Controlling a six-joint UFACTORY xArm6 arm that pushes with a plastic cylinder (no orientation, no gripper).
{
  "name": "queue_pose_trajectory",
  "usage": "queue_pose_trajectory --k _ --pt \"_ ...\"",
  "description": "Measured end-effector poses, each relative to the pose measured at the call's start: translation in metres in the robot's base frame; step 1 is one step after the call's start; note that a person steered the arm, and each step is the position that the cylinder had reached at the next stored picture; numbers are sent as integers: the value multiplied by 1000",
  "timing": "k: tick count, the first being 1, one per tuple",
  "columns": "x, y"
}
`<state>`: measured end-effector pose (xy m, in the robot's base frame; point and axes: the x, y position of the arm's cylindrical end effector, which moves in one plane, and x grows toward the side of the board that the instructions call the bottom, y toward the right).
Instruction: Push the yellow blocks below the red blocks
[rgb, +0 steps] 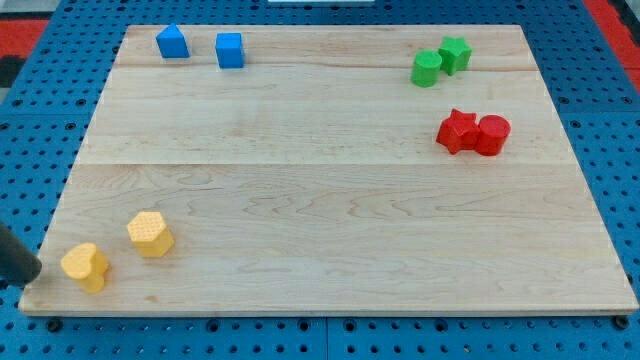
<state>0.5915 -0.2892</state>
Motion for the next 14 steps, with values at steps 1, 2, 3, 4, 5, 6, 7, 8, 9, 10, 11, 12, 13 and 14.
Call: queue_pose_trajectory --k 1,2,3,4,5,6,7,8,9,10,11,12,13,14 --pt "3 65" --pt "-33 101" --pt "-58 154" --pt "-92 161" --pt "-98 108" --pt "-123 104" --pt "-143 147" --pt "-161 191" --pt "-146 221" --pt "-109 260" --pt "-104 313" --pt "-111 289" --pt "-72 372" --pt "-35 420"
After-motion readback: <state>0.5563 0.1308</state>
